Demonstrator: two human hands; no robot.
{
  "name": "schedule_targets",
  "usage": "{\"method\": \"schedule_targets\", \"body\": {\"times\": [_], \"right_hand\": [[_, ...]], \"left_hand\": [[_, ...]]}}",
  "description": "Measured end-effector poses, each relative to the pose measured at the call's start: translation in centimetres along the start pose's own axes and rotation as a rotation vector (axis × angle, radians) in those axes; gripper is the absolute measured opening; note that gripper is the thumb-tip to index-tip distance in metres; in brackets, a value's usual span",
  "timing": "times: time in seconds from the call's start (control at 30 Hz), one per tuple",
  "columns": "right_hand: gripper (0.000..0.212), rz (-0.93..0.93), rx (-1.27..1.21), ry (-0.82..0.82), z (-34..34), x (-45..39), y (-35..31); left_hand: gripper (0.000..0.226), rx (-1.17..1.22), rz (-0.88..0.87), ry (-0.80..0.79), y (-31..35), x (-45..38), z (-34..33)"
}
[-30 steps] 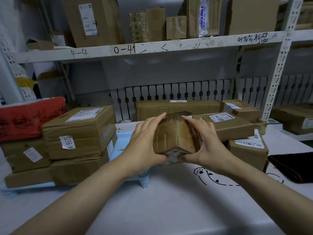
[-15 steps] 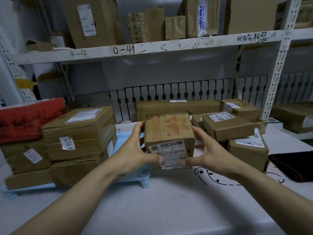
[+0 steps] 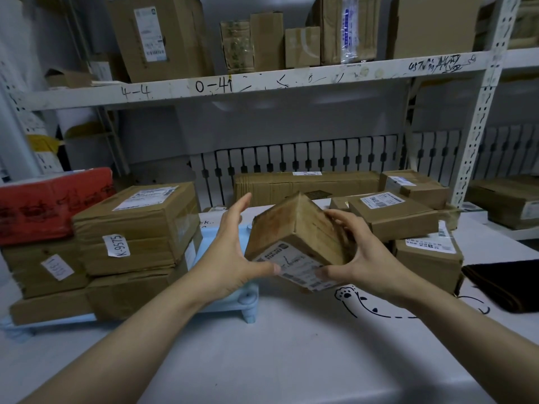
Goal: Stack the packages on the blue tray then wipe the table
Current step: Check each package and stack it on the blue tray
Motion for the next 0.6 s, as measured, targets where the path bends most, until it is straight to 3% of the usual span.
{"method": "schedule_targets", "body": {"times": [0.17,0.37,0.53,0.6], "right_hand": [[0.100,0.041,0.098,-0.028,-0.1,0.1,-1.0],[0.112,0.134,0.194,-0.006,0.0,0.1,-1.8],[0.128,0.123,0.072,0.074,0.7,-0.1,-1.0],[0.134,0.063,-0.009,0.030,0.8,-0.2,-0.2]], "left_hand": [[0.115,-0.105,-0.051,-0.070,0.3,-0.4,-0.8],[0.116,-0.023,-0.019,-0.124,-0.2,-0.7,-1.3],[0.097,0.134,0.005,-0.079,-0.7,-0.7,-0.4],[0.094,0.204,0.029,-0.050,-1.2,-0.6,-0.1]]}}
Point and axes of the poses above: each hand's wrist, its own x-axis away from the middle knuckle, its own z-axis out of the back of the hand, y = z × x, the point moved 6 cm from there along -x, towards the middle knuckle, and after that the axes turned 12 degrees about x, right-handed, at the moved point
